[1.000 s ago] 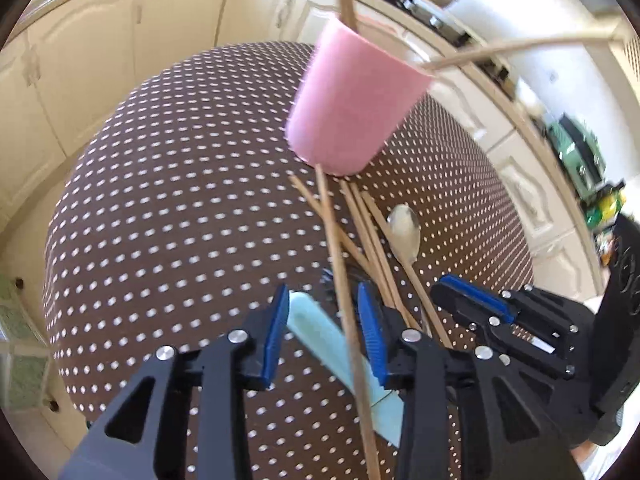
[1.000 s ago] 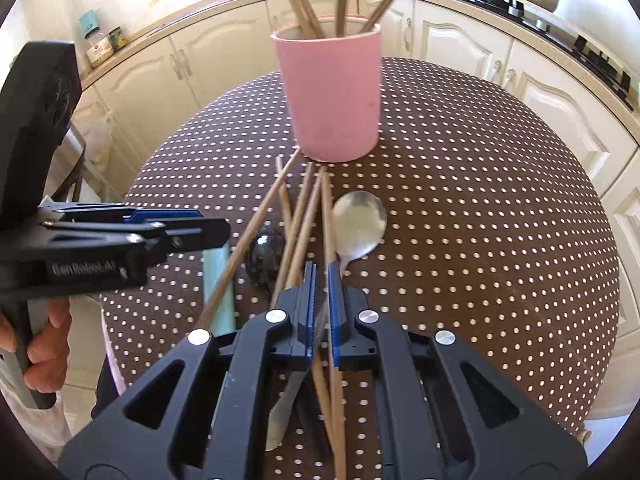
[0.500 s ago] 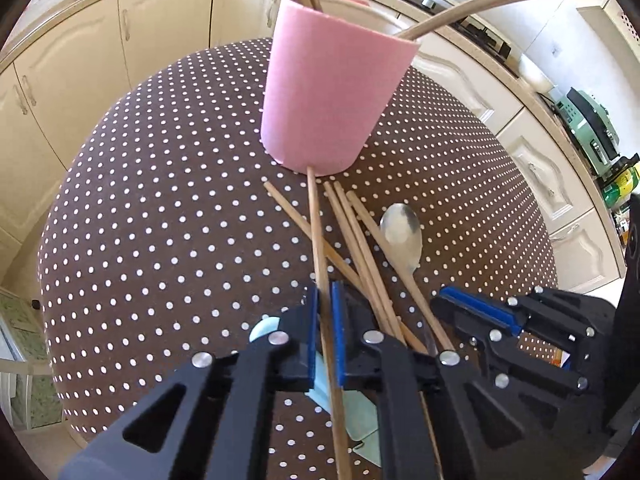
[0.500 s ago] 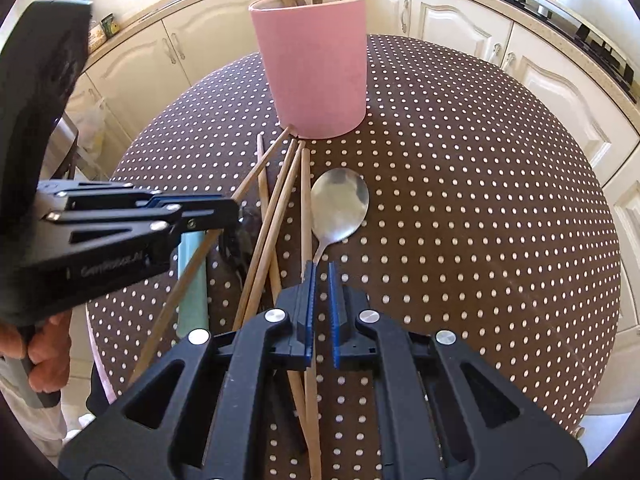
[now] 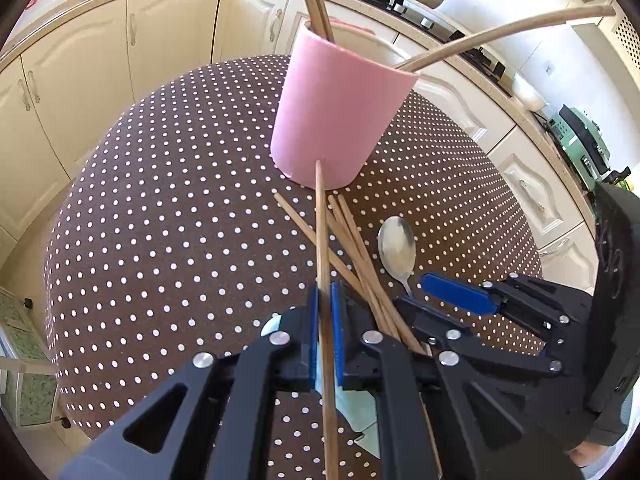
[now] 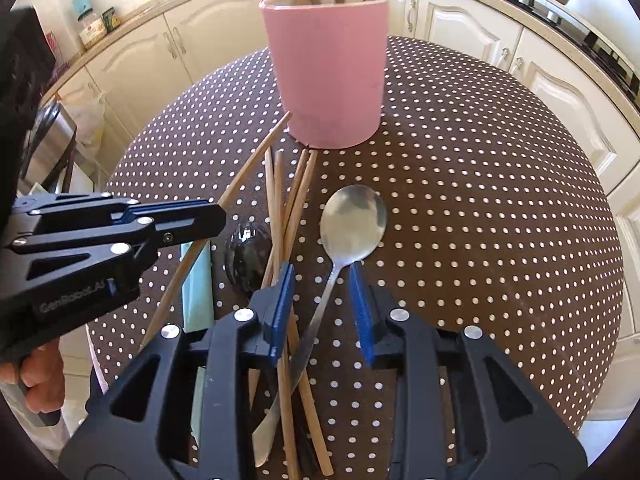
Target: Organize utensils
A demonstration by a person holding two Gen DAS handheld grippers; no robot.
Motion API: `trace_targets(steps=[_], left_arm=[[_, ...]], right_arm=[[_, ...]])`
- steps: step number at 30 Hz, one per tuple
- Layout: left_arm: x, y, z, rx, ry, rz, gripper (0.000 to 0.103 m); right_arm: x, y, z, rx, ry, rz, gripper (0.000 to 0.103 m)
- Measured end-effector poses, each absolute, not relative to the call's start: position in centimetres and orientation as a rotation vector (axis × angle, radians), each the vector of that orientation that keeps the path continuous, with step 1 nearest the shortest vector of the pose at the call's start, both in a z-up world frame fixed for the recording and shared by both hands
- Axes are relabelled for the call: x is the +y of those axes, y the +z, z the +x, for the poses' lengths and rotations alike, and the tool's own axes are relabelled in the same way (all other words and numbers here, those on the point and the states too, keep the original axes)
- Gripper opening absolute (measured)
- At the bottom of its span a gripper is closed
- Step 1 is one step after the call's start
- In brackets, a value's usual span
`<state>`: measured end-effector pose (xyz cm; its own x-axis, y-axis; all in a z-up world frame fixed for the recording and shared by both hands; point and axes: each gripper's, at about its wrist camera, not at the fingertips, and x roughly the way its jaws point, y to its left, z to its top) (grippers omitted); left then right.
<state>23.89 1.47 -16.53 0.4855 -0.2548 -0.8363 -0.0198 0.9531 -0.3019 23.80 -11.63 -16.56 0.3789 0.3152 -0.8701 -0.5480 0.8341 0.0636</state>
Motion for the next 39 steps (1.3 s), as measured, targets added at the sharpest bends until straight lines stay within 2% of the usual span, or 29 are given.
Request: trace_targets(steps=[6, 22, 24, 26, 27, 32, 39], left_arm=[[2.1, -16.2, 23.5, 1.049, -0.154, -0.289, 0.006], [2.1, -16.1, 23.6, 1.052, -0.156, -0.302, 0.006], [2.1, -16.2, 23.8, 1.052, -0.156, -0.304, 0.006], [2.0, -16.3, 23.9, 1.053, -0.159, -0.306, 0.006], [2.0, -16.2, 23.9, 1.054, -0.149, -0.303, 0.006], [1.9, -15.8, 23.7, 1.019, -0.166, -0.309, 0.006], [2.7, -13.0, 22.1, 0.868, -0.214, -0.337, 0.006]], right_arm=[[-12.2, -15.2, 23.1, 1.001, 0.571, -0.224, 0.029], [-11.7, -16.5, 24.3, 1.061, 0.529, -0.295, 0.029], [-11.5, -17.0, 24.4, 1.074, 0.533, -0.312, 0.025], [-11.5, -17.2, 24.8, 1.068, 0.535, -0.319, 0.011], [-11.5, -17.4, 24.9, 1.07, 0.539, -0.317, 0.009], [-11.4, -17.2, 24.9, 1.036, 0.537, -0.326, 0.006], [-12.6, -13.5, 23.0, 0.905, 0.585, -0.219, 0.006]])
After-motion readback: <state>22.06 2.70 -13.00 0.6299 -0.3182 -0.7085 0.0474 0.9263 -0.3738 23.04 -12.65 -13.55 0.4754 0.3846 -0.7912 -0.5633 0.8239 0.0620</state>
